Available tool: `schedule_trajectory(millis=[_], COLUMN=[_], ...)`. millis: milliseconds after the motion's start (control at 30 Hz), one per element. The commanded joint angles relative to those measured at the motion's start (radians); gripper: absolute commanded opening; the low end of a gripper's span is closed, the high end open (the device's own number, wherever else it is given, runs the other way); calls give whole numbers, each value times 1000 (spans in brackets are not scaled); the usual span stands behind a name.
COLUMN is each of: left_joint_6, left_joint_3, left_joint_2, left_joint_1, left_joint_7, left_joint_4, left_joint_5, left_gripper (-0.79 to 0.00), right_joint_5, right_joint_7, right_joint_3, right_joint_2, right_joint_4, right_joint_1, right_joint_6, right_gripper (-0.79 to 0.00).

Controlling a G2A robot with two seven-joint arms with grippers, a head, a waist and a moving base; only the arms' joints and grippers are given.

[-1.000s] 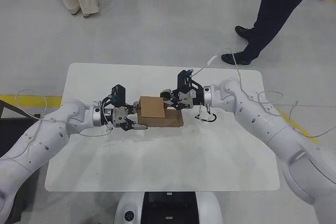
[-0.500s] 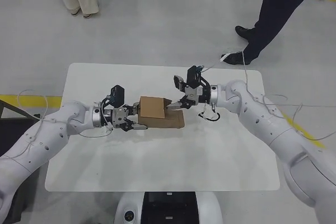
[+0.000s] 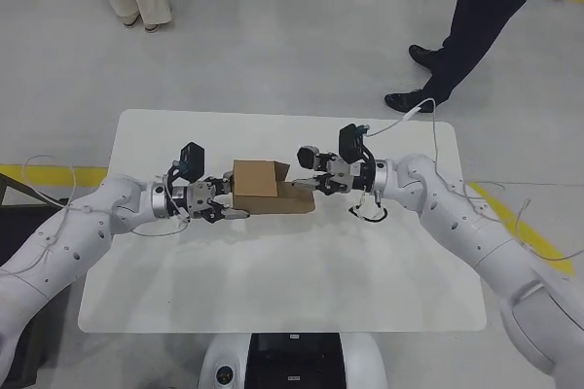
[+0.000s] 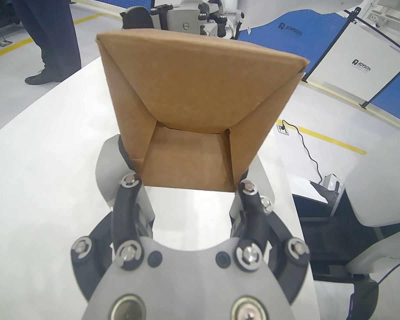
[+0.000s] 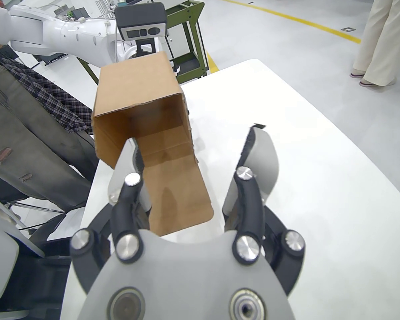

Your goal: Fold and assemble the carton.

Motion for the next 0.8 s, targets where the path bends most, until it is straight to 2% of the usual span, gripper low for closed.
schedule_trajectory(millis=[0,100,367,767], left_joint_6=[0,0,0,0], left_joint_3=[1,3,9,45], left_joint_2=[1,1,-1,-10], left_joint_1=[-1,-2,-8,-26], left_joint_7=[8,19,37,32], left_joint_4=[3,6,6,-19], left_joint_5=[2,6,20,37], left_gripper=[-314,-354,-360,-354], right_joint_5=[-6,-18,-38,4], right_joint_7=[-2,-11,25,95], right_joint_3=[7,23,31,-22], right_joint_2=[8,21,43,19], right_joint_4=[-12,-29,-112,-142], right_joint_1=[-7,-17,-40,-18], right_joint_6=[0,0,0,0], right_gripper=[-785,-785,-785,-785])
